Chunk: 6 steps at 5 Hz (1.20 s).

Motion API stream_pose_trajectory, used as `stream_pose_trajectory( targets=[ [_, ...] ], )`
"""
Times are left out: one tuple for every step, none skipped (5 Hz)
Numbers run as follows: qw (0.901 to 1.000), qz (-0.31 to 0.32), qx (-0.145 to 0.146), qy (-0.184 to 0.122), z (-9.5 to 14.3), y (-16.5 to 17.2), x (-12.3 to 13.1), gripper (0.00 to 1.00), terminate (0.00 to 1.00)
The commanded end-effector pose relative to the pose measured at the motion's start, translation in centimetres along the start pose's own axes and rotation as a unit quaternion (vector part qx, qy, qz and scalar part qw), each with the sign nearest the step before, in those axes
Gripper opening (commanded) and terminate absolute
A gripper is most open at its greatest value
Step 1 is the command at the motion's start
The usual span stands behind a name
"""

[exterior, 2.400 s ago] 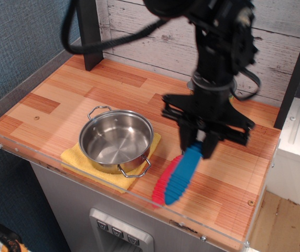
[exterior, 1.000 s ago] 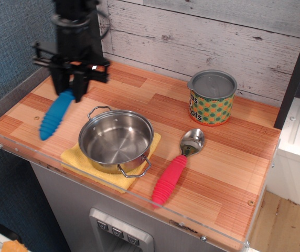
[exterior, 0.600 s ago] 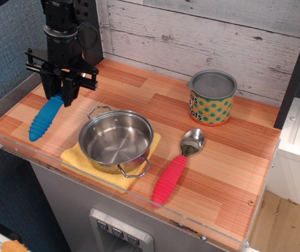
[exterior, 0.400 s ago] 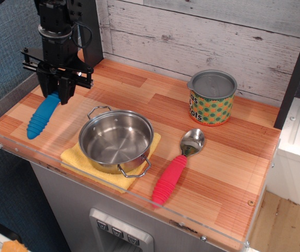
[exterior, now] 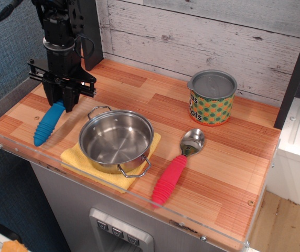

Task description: Move the blue fork to the other side of the silver pan.

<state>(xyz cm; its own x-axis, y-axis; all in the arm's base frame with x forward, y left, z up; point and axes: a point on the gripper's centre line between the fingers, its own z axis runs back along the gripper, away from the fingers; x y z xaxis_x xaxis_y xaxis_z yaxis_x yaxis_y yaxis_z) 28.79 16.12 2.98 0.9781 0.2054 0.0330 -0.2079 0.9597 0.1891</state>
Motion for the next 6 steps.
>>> stream_pose_trajectory(
  targets=[
    [0.9999, 0.005, -0.003, -0.011, 0.4, 0.8, 0.0, 0.0, 0.0],
    [0.9999, -0.001, -0.008, -0.008, 0.2, 0.7, -0.1, 0.0, 0.0],
    [0.9999, -0.002, -0.009, -0.011, 0.3, 0.8, -0.2, 1.0, 0.0],
    [0.9997, -0.008, -0.017, -0.017, 0.4, 0.9, -0.2, 1.0, 0.0],
    [0.9995, -0.006, -0.02, -0.024, 0.8, 0.9, -0.2, 1.0, 0.0],
    [0.9997, 0.004, -0.013, -0.022, 1.6, 1.1, -0.4, 1.0, 0.0]
  ],
)
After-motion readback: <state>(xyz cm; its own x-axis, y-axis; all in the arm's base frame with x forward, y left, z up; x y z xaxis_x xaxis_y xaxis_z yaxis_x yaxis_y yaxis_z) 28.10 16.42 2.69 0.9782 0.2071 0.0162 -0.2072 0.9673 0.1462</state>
